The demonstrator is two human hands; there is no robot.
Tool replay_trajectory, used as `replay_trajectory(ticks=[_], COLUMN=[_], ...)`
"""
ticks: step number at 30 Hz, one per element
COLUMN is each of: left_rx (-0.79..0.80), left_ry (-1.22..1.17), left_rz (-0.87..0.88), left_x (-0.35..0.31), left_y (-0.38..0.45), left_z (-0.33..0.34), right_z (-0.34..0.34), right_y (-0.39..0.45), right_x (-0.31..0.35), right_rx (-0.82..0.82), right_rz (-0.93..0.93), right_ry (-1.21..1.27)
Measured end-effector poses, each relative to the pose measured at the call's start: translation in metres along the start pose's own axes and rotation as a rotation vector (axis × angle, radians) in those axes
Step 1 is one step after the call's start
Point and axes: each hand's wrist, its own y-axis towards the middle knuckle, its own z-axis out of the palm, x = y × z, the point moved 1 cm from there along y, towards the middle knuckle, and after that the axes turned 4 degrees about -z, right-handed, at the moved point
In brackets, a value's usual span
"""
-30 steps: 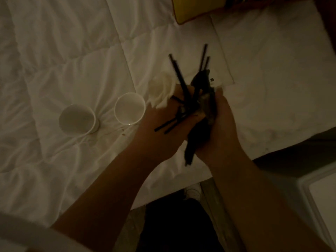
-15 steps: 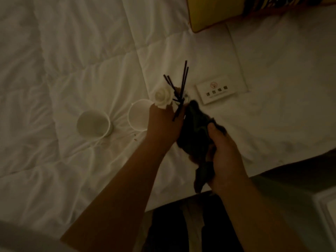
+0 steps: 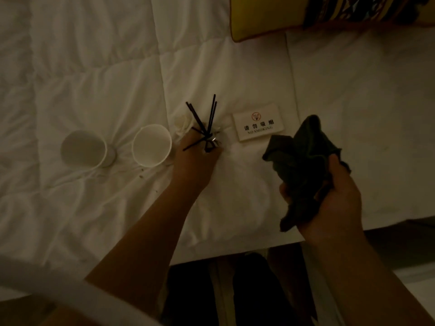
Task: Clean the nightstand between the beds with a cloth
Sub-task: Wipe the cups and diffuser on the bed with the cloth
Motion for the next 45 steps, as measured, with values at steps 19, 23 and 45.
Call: replay_trajectory(ticks=[19,23,45], left_rx=[0.121,0.128,0.458], left_ry=[0.703,0.909,-1.163], left_rz=[0.141,0.151,-0.745], left_x=[-0.071,-0.070,-0.078], left_y=[0.019,0.027,-0.062], left_z=[0.095,0.099,0.096], right_z=[-0.031,-0.037,0.006], right_y=[0.029,0.039,0.068], right_x=[0.072,0.076,0.023], right_rx=[0.141,0.209,0.266], right_rz=[-0.008,-0.048,-0.644], right_ry=[0.127,0.070,-1.178])
